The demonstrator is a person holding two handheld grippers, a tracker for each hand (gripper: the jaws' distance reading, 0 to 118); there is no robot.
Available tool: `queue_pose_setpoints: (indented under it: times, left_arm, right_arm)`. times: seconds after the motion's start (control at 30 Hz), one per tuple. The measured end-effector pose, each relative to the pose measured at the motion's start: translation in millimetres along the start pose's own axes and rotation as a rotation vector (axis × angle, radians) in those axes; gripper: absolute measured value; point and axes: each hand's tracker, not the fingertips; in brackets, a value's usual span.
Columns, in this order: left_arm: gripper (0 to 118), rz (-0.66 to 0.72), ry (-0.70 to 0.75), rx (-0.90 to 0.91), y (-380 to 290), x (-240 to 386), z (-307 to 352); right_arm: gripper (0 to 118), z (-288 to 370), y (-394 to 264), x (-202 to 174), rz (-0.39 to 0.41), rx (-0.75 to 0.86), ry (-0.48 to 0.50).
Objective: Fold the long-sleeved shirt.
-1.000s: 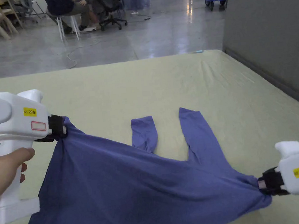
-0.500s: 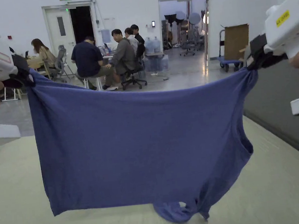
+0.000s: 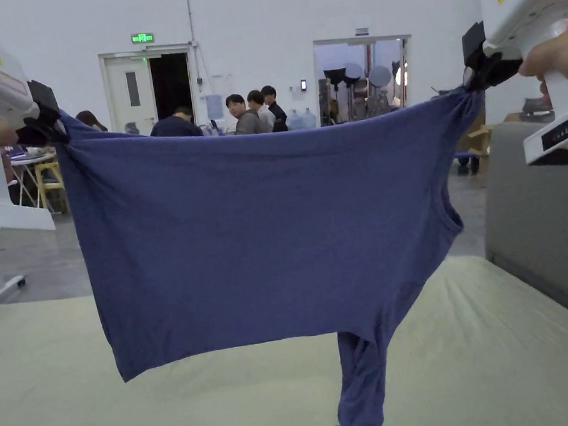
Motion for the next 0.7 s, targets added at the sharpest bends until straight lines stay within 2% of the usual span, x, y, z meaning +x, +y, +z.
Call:
queue_pose_setpoints:
  times: [0.03, 0.2, 0.37, 0.5, 0.6, 0.7]
  left_arm:
    - [0, -0.008, 0.012, -0.042, -17, -6, -16]
    - [0, 0.069, 0.033, -0.273, -154, -33, -68]
    - [0, 0.058, 0.087, -0.473, -275, -63, -95]
    - [0, 0.067, 0.065, -0.534, -325, -79, -67]
    - [0, 0.036, 0.022, -0.575, -351, -86, -24]
    - [0, -0.136, 0.019, -0.585, -375, -77, 41]
  right_arm:
    - [0, -4, -31, -9, -0.009, -0.033, -0.011]
    - [0, -96, -152, 9, -0.009, -0.260, -0.003]
    - [0, -149, -287, 29, -0.044, -0.475, 0.007]
    - [0, -138, -358, 49, -0.100, -0.545, 0.039]
    - [0, -103, -396, 64, -0.081, -0.554, 0.080]
    - [0, -44, -427, 71, -0.039, -0.571, 0.137]
